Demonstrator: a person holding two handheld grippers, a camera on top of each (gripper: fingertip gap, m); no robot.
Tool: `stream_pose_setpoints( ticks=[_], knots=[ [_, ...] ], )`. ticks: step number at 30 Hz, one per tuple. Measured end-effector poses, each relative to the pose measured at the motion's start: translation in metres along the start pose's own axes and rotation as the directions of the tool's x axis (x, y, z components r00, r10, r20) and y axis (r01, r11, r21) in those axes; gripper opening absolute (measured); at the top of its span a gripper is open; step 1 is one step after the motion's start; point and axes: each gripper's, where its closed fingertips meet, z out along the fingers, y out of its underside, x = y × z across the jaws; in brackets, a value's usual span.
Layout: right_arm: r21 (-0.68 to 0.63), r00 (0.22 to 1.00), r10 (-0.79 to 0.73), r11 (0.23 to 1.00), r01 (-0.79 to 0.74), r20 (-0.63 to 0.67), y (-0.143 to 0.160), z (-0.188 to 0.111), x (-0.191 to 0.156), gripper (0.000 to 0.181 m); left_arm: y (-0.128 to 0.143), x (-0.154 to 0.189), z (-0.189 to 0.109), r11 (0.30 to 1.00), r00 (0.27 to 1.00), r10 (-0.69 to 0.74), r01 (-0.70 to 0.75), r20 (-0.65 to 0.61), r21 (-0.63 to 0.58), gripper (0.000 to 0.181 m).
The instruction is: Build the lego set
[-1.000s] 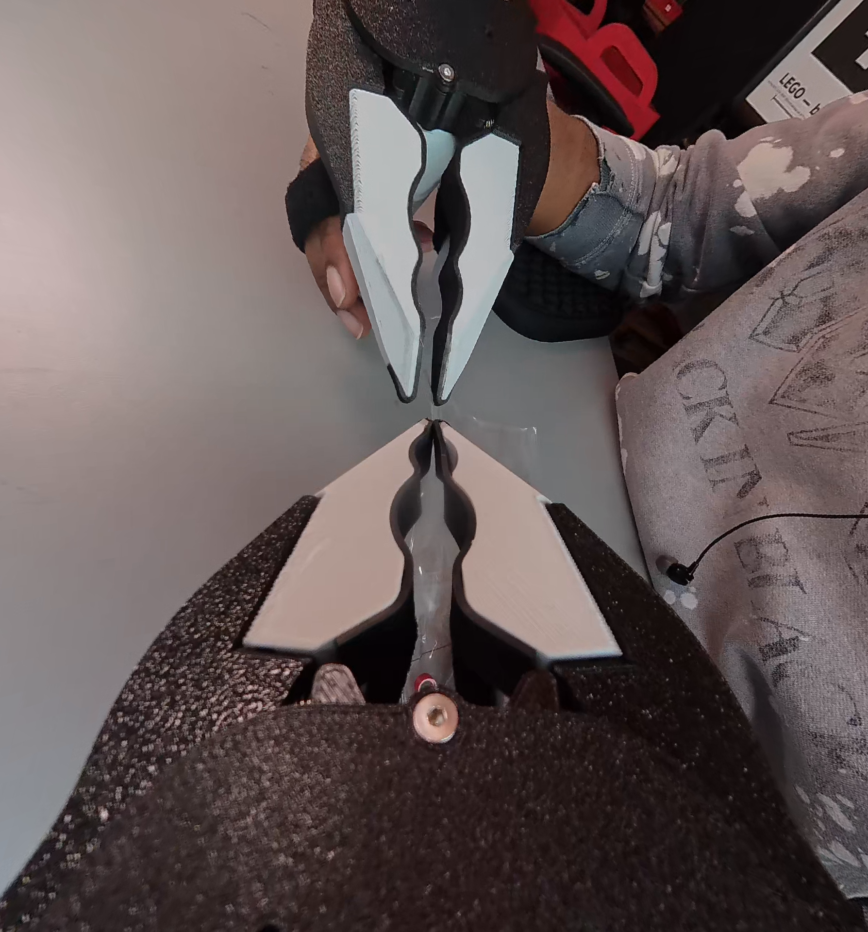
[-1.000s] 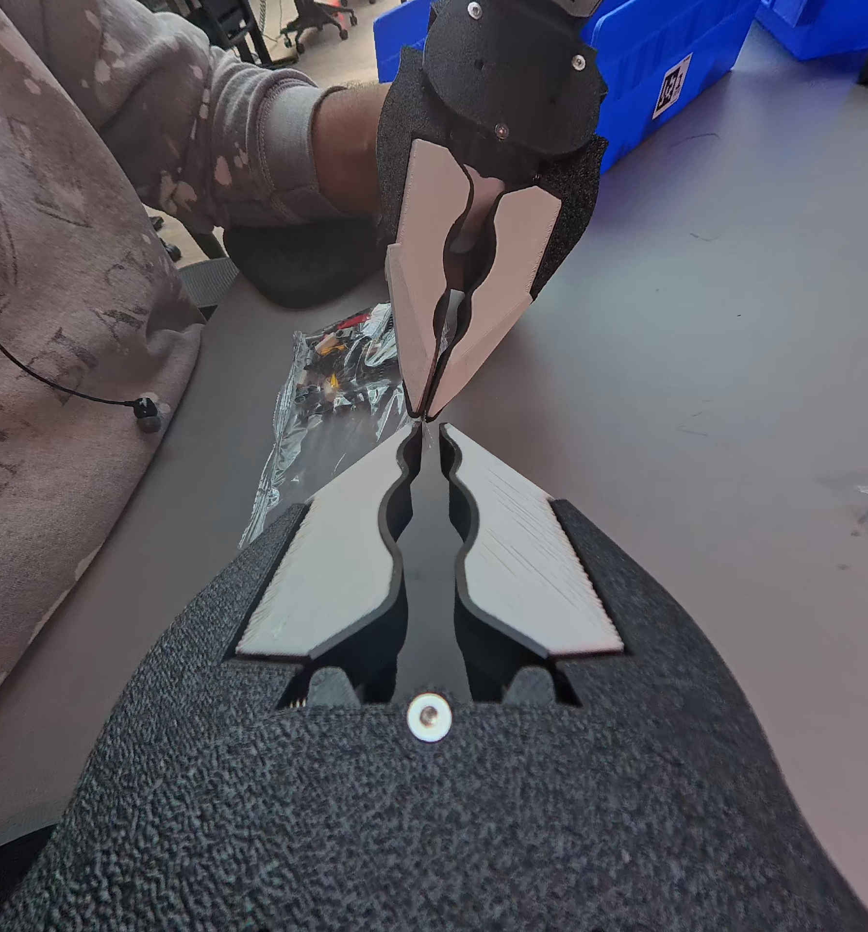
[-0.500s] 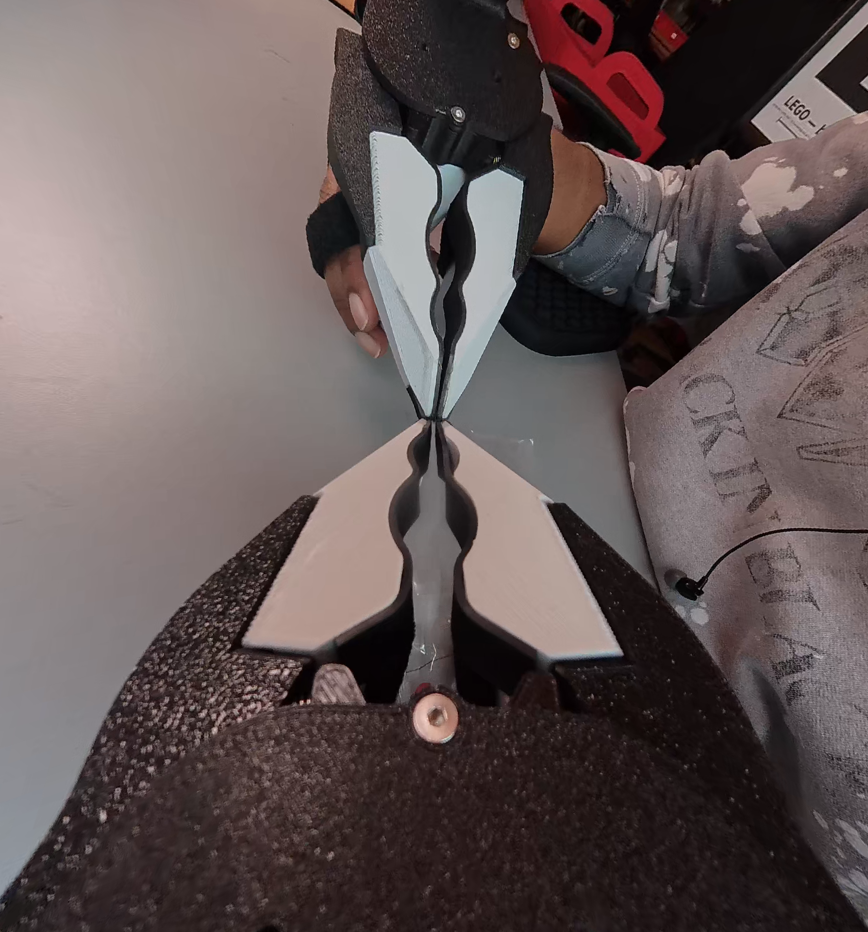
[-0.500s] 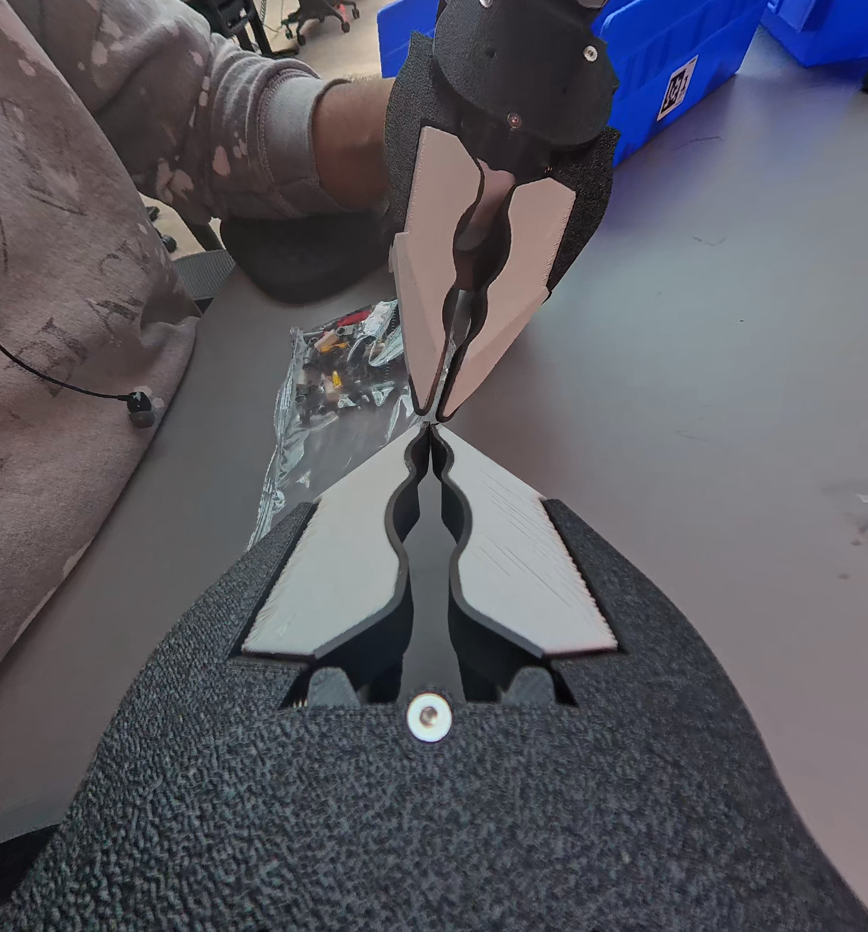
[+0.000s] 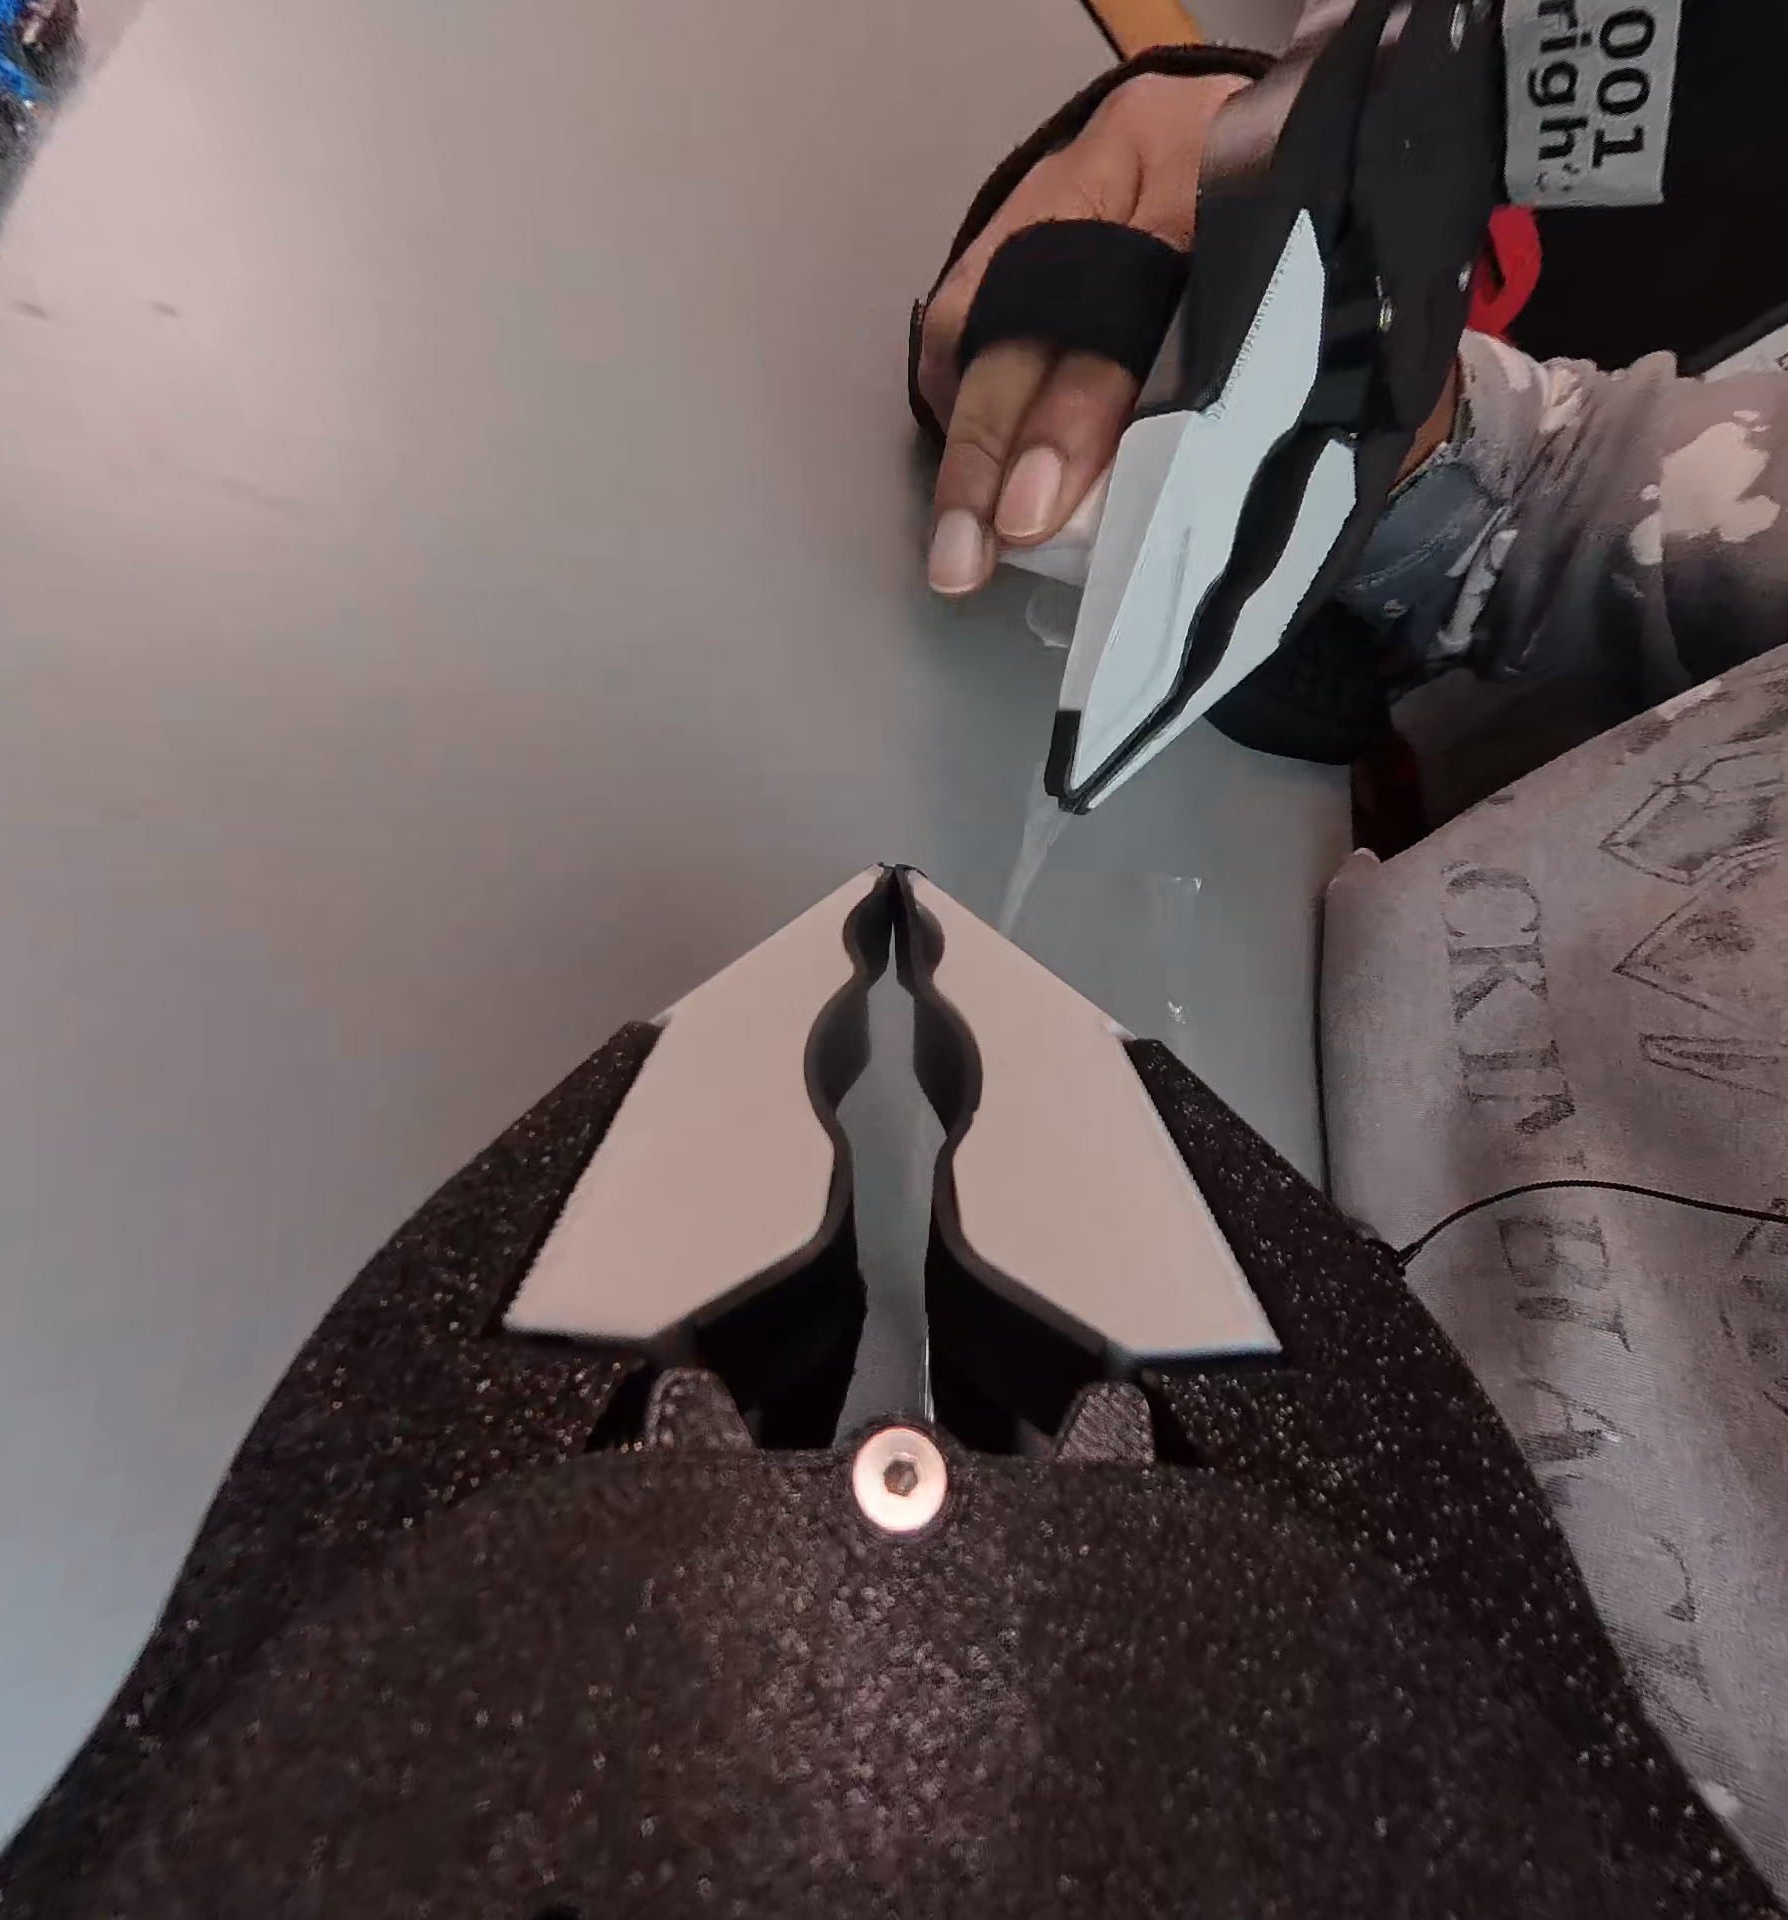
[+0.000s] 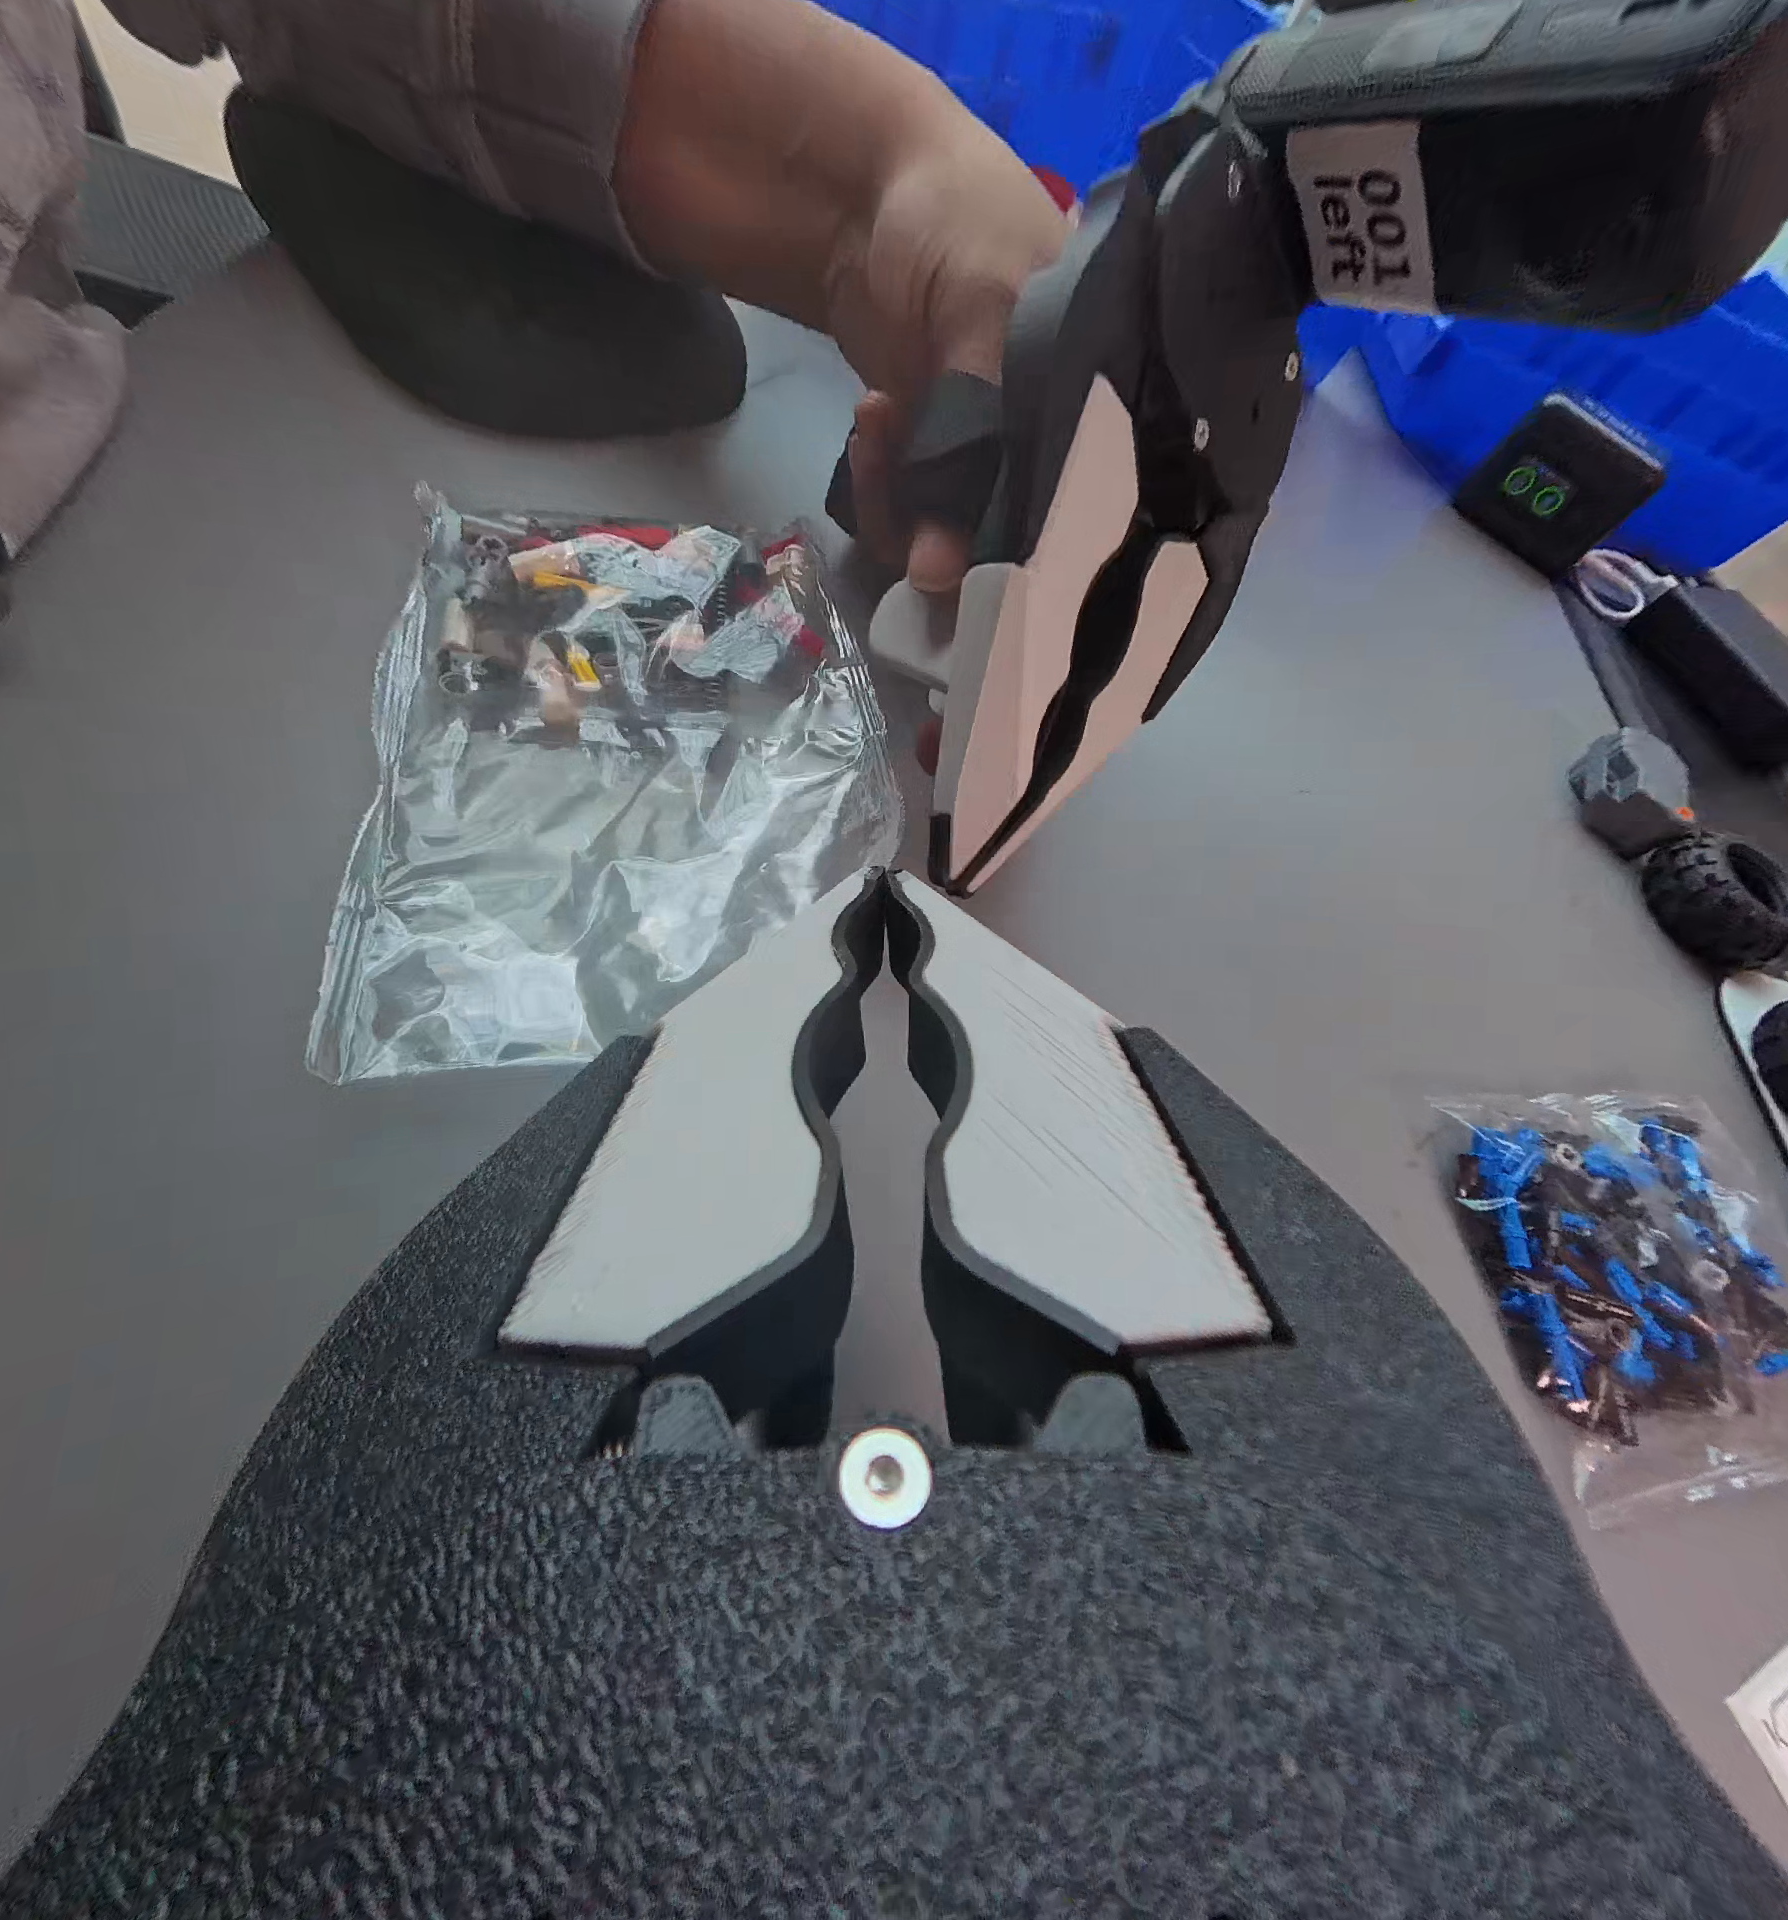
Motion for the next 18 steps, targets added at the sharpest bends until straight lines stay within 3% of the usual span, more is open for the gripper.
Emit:
stream_pose_setpoints(
  ticks=[3, 6, 9, 14, 18],
  knots=[
    [-0.01, 0.995, -0.069, 0.998, 0.068, -0.07, 0.005, -0.009, 0.004, 0.0, -0.005, 0.009, -0.005, 0.999, 0.998, 0.017, -0.016, -0.064, 0.028, 0.0],
    [0.044, 0.999, 0.005, 0.999, -0.003, -0.045, 0.001, -0.01, 0.004, 0.0, -0.015, 0.018, -0.003, 0.994, 0.993, 0.091, -0.085, -0.081, 0.069, 0.0],
    [0.063, 0.999, 0.031, 0.998, -0.029, -0.029, -0.003, -0.01, 0.003, 0.0, -0.02, 0.028, -0.001, 0.983, 0.98, 0.176, -0.169, -0.097, 0.077, 0.017],
    [0.079, 0.996, 0.085, 0.993, -0.086, 0.014, -0.006, -0.01, -0.001, 0.0, -0.012, 0.036, 0.009, 0.965, 0.96, 0.261, -0.26, -0.097, 0.022, 0.002],
    [0.083, 0.992, 0.125, 0.988, -0.127, 0.034, -0.007, -0.012, -0.002, 0.0, -0.012, 0.038, 0.012, 0.961, 0.957, 0.275, -0.274, -0.09, 0.024, 0.0]
  ],
)
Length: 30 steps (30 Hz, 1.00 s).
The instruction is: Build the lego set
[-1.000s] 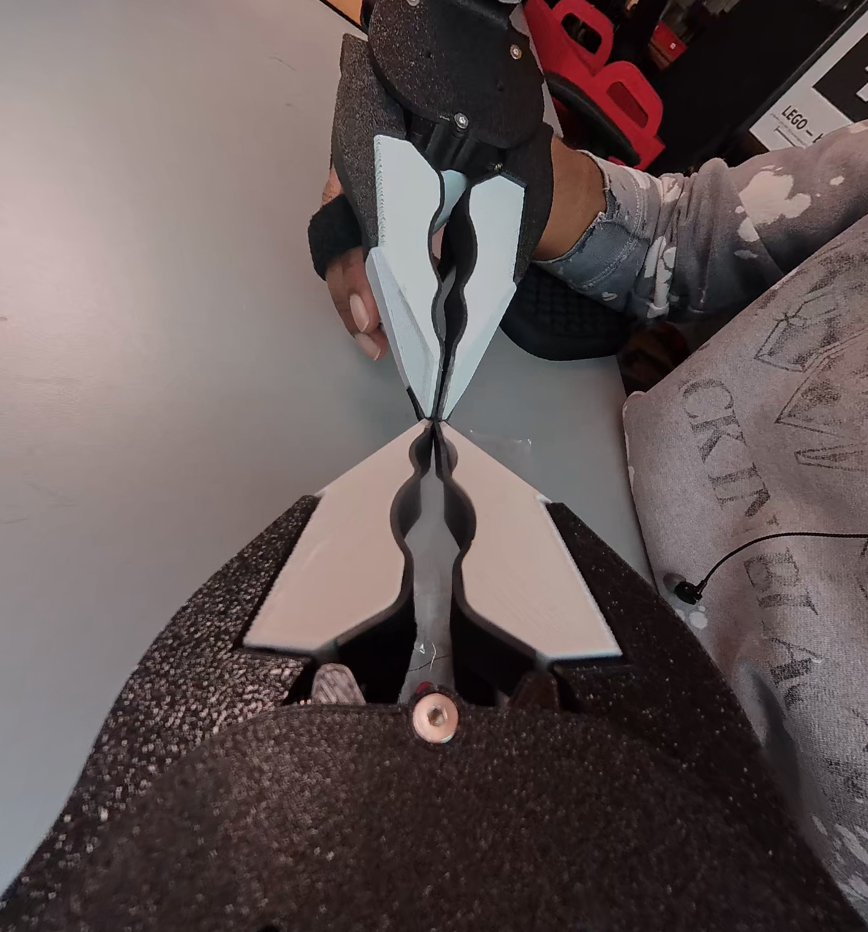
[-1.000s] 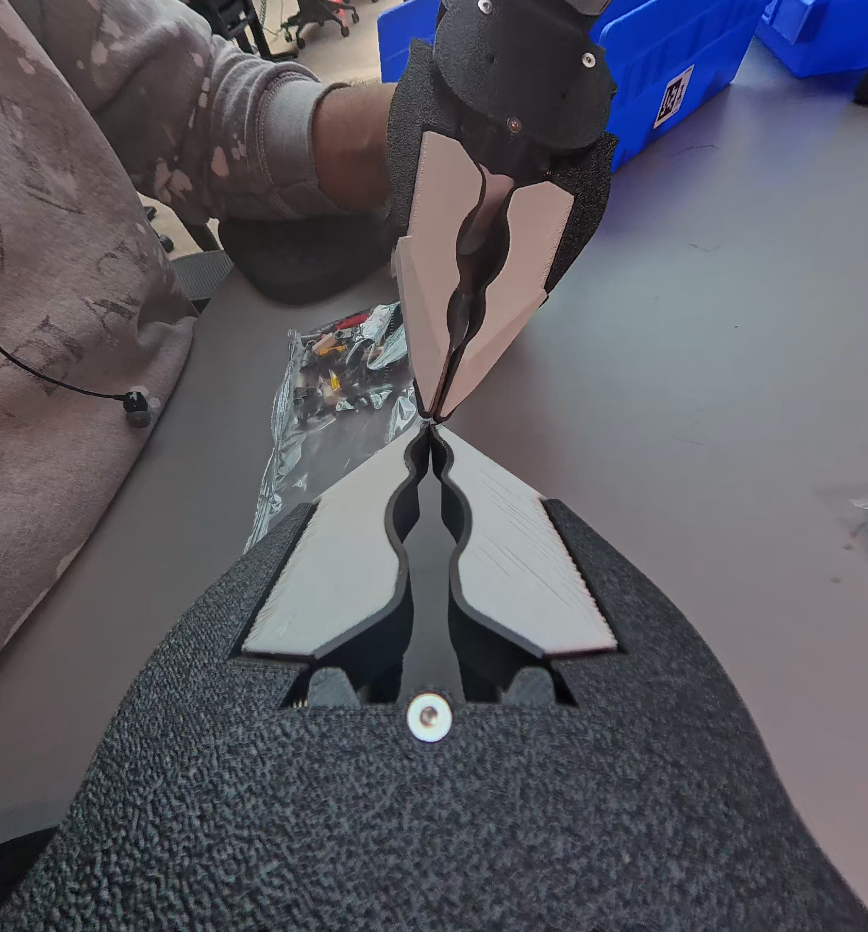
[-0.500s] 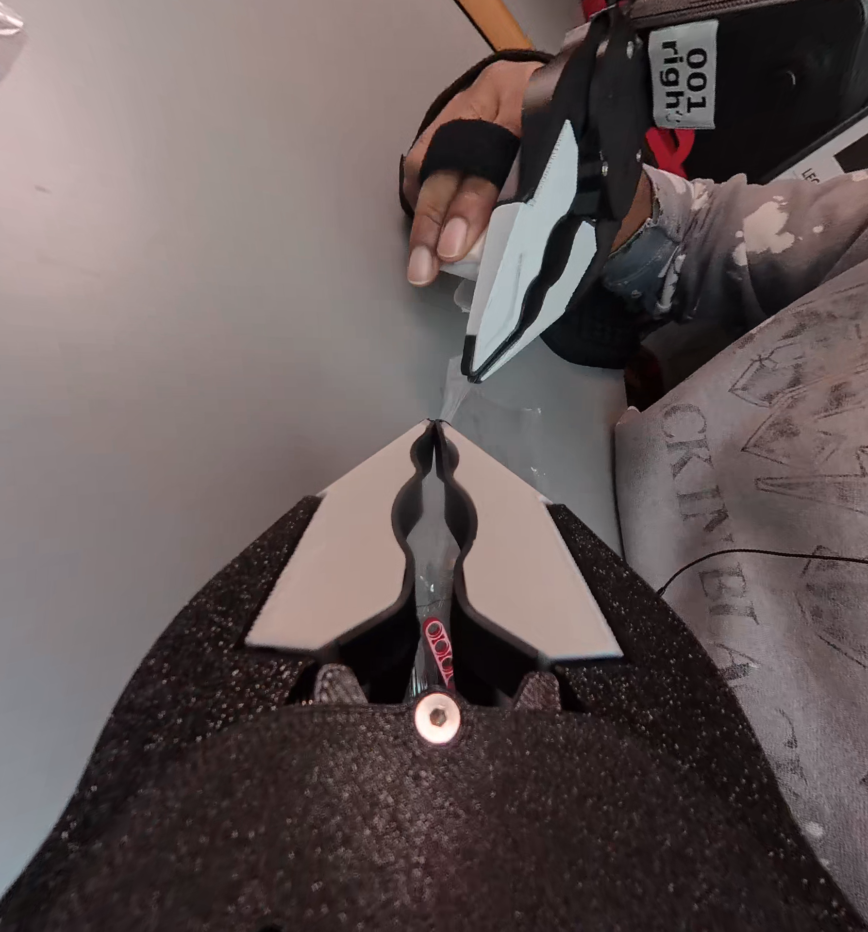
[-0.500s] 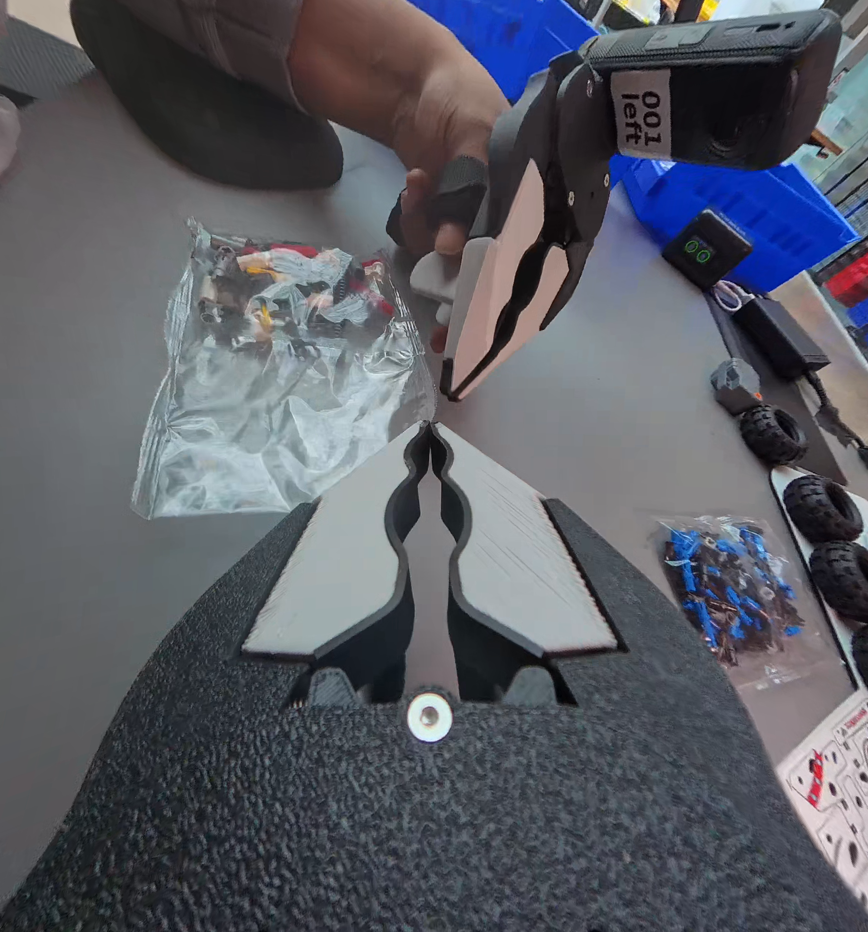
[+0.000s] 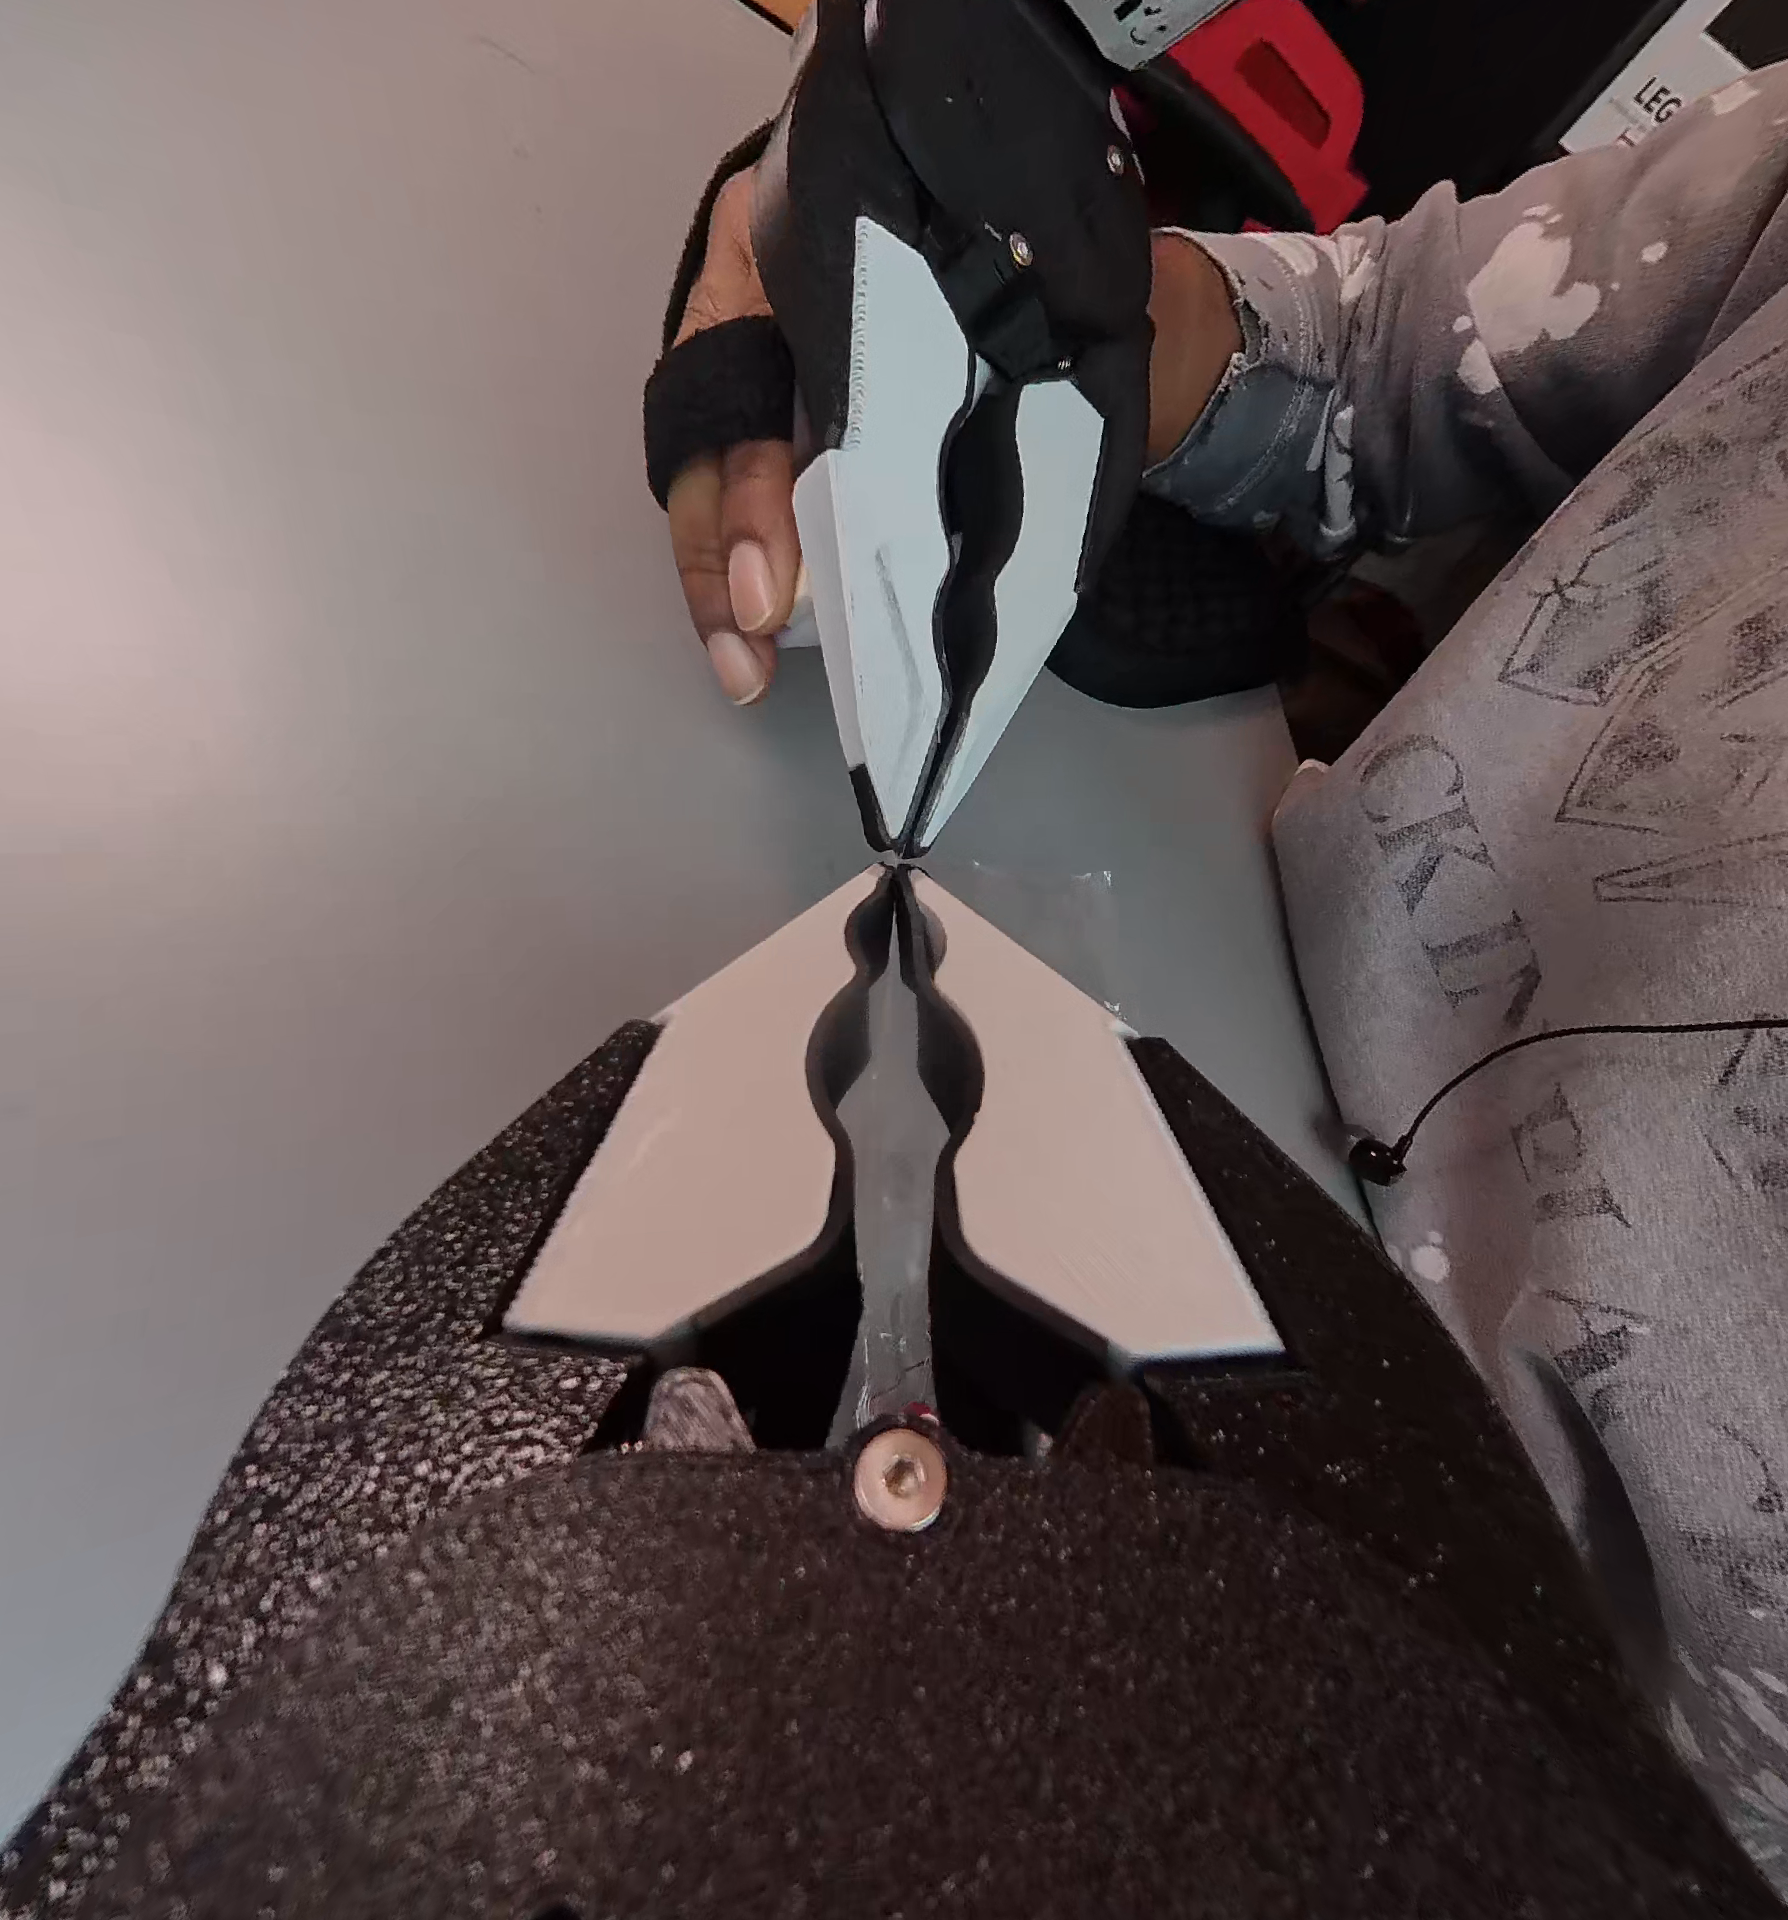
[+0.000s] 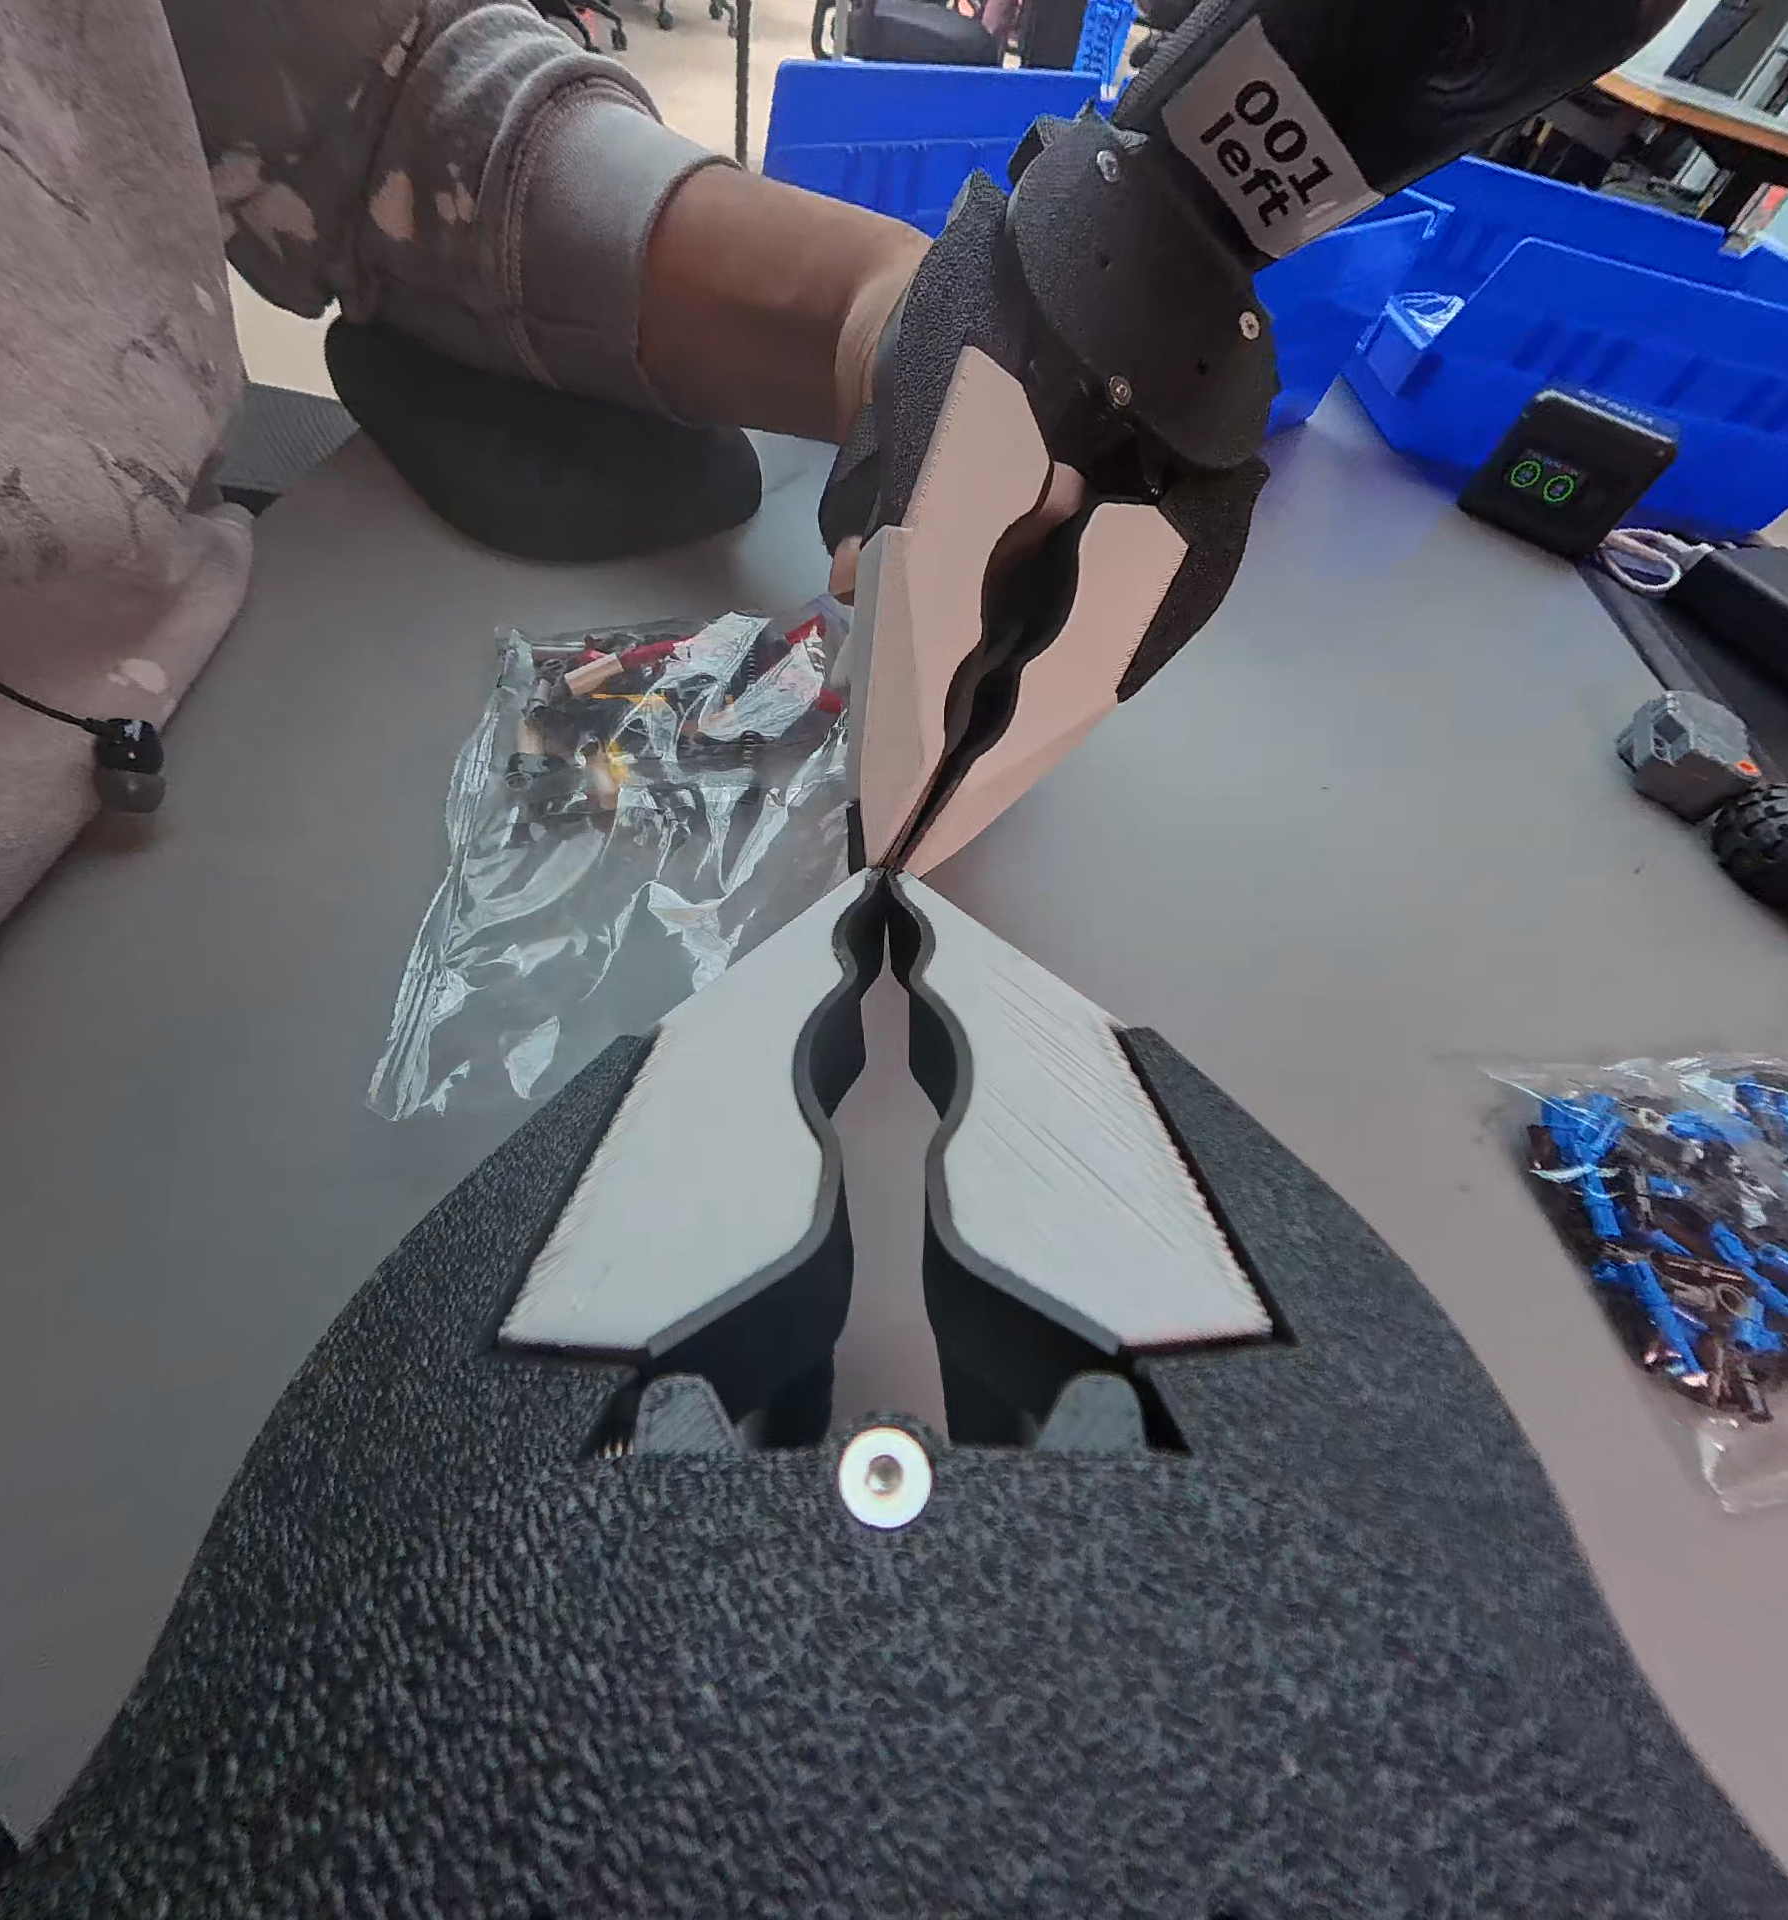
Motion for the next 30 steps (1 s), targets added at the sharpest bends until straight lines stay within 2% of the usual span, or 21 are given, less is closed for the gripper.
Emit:
stream_pose_setpoints(
  ticks=[4, 7, 10, 13, 19, 20, 21, 23, 24, 30],
  knots=[
    [0.004, 1.0, -0.017, 1.0, 0.017, -0.004, -0.001, 0.0, -0.001, 0.0, 0.0, 0.002, -0.001, 0.988, 0.986, -0.151, 0.152, -0.074, 0.008, 0.0],
    [-0.046, 0.988, -0.154, 0.987, 0.152, -0.034, 0.005, 0.006, -0.006, 0.0, 0.008, 0.002, 0.0, 0.976, 0.97, -0.217, 0.214, -0.108, -0.035, 0.0],
    [-0.115, 0.932, -0.356, 0.931, 0.348, -0.063, 0.009, 0.008, -0.01, 0.0, 0.014, 0.002, 0.003, 0.97, 0.962, -0.242, 0.236, -0.123, -0.068, 0.0],
    [-0.179, 0.872, -0.487, 0.863, 0.472, -0.05, 0.017, 0.01, -0.016, 0.0, 0.021, 0.002, 0.009, 0.961, 0.955, -0.269, 0.257, -0.127, -0.106, 0.0],
    [-0.252, 0.785, -0.618, 0.765, 0.592, -0.034, 0.021, 0.009, -0.024, 0.0, 0.025, 0.004, 0.015, 0.96, 0.955, -0.263, 0.244, -0.137, -0.139, 0.0],
    [-0.235, 0.804, -0.594, 0.786, 0.572, -0.028, 0.021, 0.009, -0.025, 0.0, 0.024, 0.007, 0.015, 0.965, 0.961, -0.24, 0.221, -0.138, -0.139, 0.0],
    [-0.188, 0.858, -0.512, 0.847, 0.498, -0.033, 0.017, 0.008, -0.027, 0.0, 0.022, 0.009, 0.013, 0.975, 0.97, -0.201, 0.184, -0.139, -0.124, 0.0],
    [-0.074, 0.967, -0.248, 0.967, 0.243, -0.06, 0.008, 0.003, -0.02, 0.0, 0.012, 0.01, 0.008, 0.989, 0.985, -0.135, 0.128, -0.109, -0.068, 0.0],
    [-0.035, 0.99, -0.14, 0.99, 0.139, -0.028, 0.006, 0.0, -0.02, 0.0, 0.01, 0.01, 0.007, 0.994, 0.992, -0.094, 0.089, -0.087, -0.059, 0.0],
    [-0.003, 0.999, 0.016, 1.0, -0.016, 0.03, 0.002, -0.006, -0.017, 0.0, 0.0, 0.011, 0.007, 1.0, 1.0, 0.011, -0.011, -0.013, 0.002, 0.001]
  ],
)
